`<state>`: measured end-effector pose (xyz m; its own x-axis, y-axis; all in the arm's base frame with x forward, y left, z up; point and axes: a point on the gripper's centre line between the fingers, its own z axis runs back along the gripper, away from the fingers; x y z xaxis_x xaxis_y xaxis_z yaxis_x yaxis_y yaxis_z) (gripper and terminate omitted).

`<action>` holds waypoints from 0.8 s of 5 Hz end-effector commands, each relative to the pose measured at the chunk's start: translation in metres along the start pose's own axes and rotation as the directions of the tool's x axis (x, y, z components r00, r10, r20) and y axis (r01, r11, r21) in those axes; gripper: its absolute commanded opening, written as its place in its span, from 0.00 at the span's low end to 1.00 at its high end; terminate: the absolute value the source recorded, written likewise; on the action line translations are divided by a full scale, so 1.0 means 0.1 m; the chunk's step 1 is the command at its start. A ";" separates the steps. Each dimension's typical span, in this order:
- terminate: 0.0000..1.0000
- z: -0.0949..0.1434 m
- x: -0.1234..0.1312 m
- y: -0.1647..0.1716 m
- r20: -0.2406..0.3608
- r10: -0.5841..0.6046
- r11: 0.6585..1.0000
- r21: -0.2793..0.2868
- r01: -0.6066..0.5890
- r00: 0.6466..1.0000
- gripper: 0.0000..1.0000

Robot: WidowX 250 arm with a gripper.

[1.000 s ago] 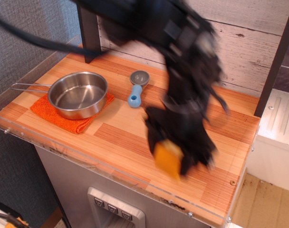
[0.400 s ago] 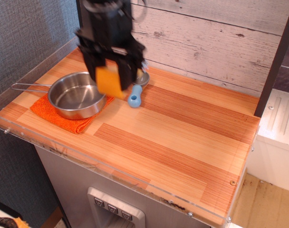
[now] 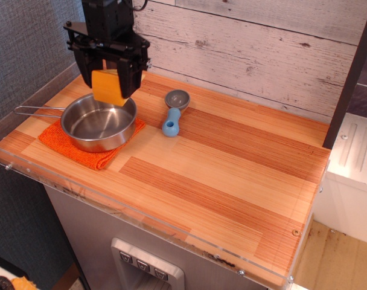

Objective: Pick the cheese slice and put it into the stainless steel pan

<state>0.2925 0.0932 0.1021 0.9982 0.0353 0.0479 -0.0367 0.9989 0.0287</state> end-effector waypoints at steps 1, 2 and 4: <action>0.00 -0.02 -0.06 0.28 0.062 0.001 1.000 0.027 -0.003 0.998 0.00; 0.00 -0.05 -0.07 0.35 0.052 -0.018 0.999 0.046 0.015 0.999 0.00; 0.00 -0.18 -0.13 0.34 -0.001 -0.049 0.997 0.067 0.049 0.999 0.00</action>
<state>0.2846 0.1247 0.0688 0.9999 -0.0061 0.0113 0.0051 0.9965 0.0830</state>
